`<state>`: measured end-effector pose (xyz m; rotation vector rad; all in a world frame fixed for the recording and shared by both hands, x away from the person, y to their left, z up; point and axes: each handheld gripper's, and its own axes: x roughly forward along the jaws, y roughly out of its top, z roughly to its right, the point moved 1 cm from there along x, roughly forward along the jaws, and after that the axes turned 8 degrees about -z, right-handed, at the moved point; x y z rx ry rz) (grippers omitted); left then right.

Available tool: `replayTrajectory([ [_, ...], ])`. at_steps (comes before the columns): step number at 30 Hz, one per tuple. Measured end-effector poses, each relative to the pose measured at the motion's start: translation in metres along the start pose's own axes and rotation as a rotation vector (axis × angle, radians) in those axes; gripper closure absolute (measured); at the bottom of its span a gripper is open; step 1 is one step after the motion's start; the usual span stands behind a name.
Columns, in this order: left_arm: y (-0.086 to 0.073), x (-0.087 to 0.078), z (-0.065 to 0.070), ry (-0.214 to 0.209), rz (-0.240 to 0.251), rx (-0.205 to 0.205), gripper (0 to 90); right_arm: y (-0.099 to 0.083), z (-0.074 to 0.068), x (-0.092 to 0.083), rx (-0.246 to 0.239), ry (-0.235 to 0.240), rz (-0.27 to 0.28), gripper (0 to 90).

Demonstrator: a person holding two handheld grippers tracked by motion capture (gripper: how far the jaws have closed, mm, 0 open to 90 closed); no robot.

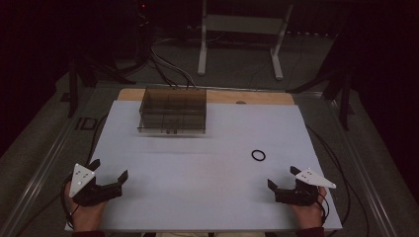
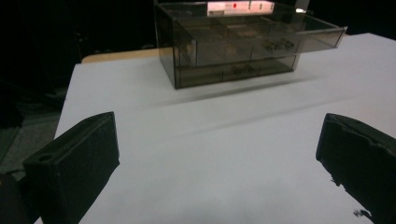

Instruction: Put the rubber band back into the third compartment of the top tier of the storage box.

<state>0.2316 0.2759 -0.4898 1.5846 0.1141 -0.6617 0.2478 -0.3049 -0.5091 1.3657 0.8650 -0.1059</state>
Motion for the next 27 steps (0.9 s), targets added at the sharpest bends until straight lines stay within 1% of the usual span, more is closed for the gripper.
replayTrajectory([
  [3,0.0,-0.002,0.001,0.01,0.003,0.0,0.3,0.0,-0.001,-0.002,-0.008,-0.004,0.006,0.0],
  [5,0.0,-0.003,0.002,0.014,0.005,0.01,0.3,0.0,-0.001,-0.002,-0.005,-0.005,0.006,0.0],
  [10,0.0,0.0,0.004,0.008,-0.006,0.019,0.3,0.0,0.0,-0.003,0.002,-0.005,0.013,0.0],
  [12,-0.001,0.001,0.006,0.009,-0.01,0.026,0.3,0.0,0.0,-0.004,-0.002,-0.011,0.017,0.0],
  [13,-0.001,0.002,0.008,0.007,-0.014,0.035,0.3,0.0,0.0,-0.004,0.001,-0.01,0.017,0.0],
  [16,-0.002,0.004,0.01,0.01,-0.024,0.044,0.3,0.001,0.002,-0.003,0.007,-0.009,0.015,0.0],
  [18,-0.002,0.004,0.01,0.015,-0.021,0.045,0.3,0.001,0.002,-0.003,0.018,-0.01,0.02,0.0],
  [20,-0.002,0.004,0.01,0.016,-0.02,0.042,0.3,0.003,0.004,-0.003,0.024,-0.024,0.015,0.0],
  [22,-0.002,0.004,0.009,0.016,-0.019,0.037,0.3,0.005,0.005,-0.004,0.033,-0.025,0.015,0.0],
  [27,-0.001,0.004,0.01,0.005,-0.017,0.035,0.3,0.018,0.007,-0.008,0.02,-0.045,0.025,0.0],
])
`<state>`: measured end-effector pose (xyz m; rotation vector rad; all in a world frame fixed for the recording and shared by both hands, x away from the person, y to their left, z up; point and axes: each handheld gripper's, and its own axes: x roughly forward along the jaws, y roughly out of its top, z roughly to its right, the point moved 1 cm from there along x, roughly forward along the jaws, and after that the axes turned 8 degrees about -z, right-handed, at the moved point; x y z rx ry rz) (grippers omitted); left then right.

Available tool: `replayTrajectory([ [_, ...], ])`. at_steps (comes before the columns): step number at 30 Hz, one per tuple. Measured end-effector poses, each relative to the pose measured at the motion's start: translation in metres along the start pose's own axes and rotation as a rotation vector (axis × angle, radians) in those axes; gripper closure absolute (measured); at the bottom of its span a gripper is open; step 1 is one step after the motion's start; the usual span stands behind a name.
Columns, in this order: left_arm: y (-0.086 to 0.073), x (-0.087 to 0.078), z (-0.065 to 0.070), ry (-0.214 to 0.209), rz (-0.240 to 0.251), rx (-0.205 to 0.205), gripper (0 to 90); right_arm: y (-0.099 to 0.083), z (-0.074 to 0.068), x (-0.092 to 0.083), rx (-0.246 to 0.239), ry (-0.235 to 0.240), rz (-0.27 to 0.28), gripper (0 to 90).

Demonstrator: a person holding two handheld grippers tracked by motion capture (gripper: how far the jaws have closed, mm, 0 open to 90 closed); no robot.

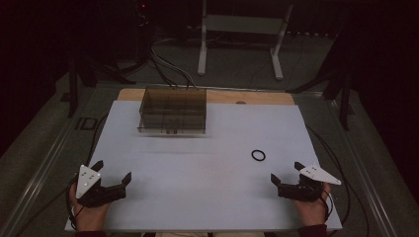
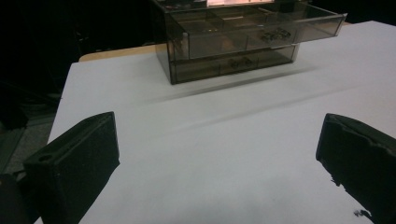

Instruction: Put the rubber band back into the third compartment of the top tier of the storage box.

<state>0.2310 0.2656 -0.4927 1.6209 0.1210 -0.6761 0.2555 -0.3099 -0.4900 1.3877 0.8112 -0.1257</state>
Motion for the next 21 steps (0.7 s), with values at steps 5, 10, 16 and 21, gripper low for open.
replayTrajectory([
  [5,0.002,0.001,0.0,-0.034,0.004,-0.011,0.3,0.016,0.006,0.001,0.014,-0.012,0.006,0.0],
  [10,0.003,0.003,0.001,-0.043,0.01,-0.01,0.3,0.029,0.012,0.007,0.018,-0.018,-0.002,0.0],
  [16,0.008,0.006,0.002,-0.05,0.021,-0.006,0.3,0.047,0.016,0.015,0.017,-0.028,-0.016,0.0],
  [21,0.015,0.008,0.003,-0.053,0.034,-0.001,0.3,0.06,0.017,0.023,0.002,-0.034,-0.028,0.0],
])
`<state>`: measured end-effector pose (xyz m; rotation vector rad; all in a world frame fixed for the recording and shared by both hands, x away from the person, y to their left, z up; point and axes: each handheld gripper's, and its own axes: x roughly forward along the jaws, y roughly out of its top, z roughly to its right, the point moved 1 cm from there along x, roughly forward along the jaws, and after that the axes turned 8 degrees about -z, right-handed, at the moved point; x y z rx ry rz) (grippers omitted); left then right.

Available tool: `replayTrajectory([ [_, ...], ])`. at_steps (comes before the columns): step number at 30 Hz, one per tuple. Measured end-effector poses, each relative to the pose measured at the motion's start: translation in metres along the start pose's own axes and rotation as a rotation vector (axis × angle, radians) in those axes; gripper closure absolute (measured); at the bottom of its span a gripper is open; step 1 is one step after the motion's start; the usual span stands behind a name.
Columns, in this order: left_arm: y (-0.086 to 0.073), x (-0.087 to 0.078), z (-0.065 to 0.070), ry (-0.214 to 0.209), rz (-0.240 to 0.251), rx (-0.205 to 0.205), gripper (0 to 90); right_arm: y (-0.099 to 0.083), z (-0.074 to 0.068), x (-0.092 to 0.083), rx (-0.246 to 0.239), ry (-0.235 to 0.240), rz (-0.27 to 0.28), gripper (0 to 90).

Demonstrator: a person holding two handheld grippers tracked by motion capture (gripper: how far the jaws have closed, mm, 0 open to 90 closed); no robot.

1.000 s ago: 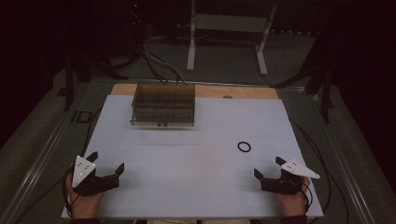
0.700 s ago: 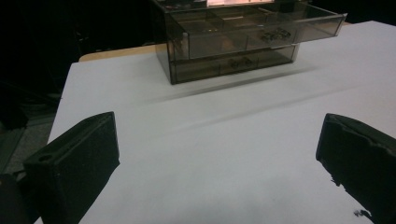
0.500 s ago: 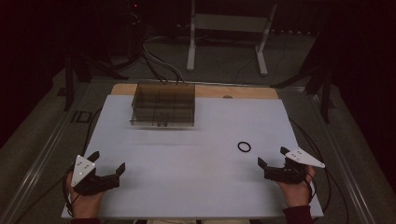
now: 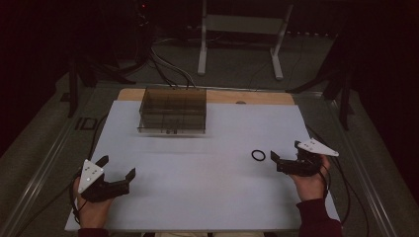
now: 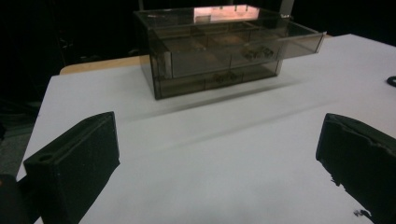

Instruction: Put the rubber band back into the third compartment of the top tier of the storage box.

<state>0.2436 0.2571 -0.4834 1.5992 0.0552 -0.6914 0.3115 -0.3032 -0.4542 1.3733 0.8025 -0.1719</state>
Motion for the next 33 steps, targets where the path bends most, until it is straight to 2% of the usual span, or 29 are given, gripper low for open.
replayTrajectory([
  [6,0.002,0.007,0.0,0.005,0.006,0.006,0.7,0.01,0.005,0.013,0.001,-0.016,-0.035,0.0],
  [13,-0.004,0.009,0.0,0.008,0.007,-0.003,0.7,0.015,0.012,0.031,0.019,-0.017,-0.08,0.6],
  [17,-0.007,0.008,0.0,0.014,0.007,-0.001,0.7,0.015,0.014,0.041,0.017,-0.012,-0.115,2.6],
  [20,-0.009,0.007,-0.001,0.02,0.009,-0.007,0.7,0.016,0.014,0.048,-0.003,-0.003,-0.15,4.9],
  [28,-0.013,0.004,-0.002,0.039,0.001,-0.004,0.7,0.011,0.014,0.065,0.003,-0.035,-0.226,18.2],
  [33,-0.013,0.004,0.0,0.041,-0.008,0.01,0.8,0.009,0.008,0.074,-0.018,-0.038,-0.272,35.5],
])
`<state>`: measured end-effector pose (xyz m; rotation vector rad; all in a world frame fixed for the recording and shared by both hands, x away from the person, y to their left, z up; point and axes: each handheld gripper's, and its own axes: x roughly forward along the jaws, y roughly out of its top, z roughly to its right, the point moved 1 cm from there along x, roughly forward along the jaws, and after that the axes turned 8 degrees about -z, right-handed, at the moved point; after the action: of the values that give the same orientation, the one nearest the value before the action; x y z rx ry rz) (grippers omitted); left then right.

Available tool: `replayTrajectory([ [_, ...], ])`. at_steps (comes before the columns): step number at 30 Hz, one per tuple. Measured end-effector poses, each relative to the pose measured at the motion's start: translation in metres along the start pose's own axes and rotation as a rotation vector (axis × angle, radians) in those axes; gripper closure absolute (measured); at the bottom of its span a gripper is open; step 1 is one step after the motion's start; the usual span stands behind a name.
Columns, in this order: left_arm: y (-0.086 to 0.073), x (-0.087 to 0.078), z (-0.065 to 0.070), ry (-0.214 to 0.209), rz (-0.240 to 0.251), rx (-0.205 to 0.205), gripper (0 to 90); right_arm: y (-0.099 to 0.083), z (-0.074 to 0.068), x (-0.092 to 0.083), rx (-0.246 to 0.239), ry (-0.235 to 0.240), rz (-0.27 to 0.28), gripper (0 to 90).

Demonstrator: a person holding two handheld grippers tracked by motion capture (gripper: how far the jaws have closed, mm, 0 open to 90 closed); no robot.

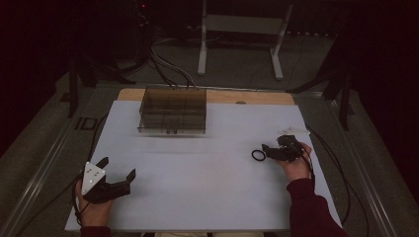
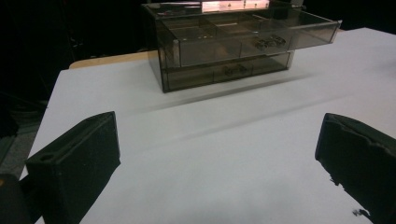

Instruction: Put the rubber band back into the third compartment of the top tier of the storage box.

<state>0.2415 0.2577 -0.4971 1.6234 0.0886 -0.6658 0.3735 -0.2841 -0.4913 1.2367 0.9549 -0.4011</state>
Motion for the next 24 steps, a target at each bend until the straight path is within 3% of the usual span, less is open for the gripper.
replayTrajectory([
  [5,0.0,-0.001,0.002,0.004,-0.01,0.014,0.8,-0.002,-0.005,0.007,-0.022,0.021,-0.046,52.0],
  [7,0.0,-0.001,0.002,0.004,-0.01,0.014,0.8,-0.002,-0.006,0.009,-0.024,0.023,-0.06,52.0],
  [8,0.0,-0.001,0.002,0.005,-0.015,0.012,0.7,-0.004,-0.007,0.013,-0.022,0.029,-0.087,58.3],
  [20,0.0,-0.001,0.003,0.001,-0.022,0.016,0.8,-0.007,-0.01,0.028,-0.003,0.028,-0.178,68.7],
  [24,-0.001,0.0,0.003,0.001,-0.022,0.015,0.8,-0.006,-0.012,0.028,-0.022,0.021,-0.193,82.4],
])
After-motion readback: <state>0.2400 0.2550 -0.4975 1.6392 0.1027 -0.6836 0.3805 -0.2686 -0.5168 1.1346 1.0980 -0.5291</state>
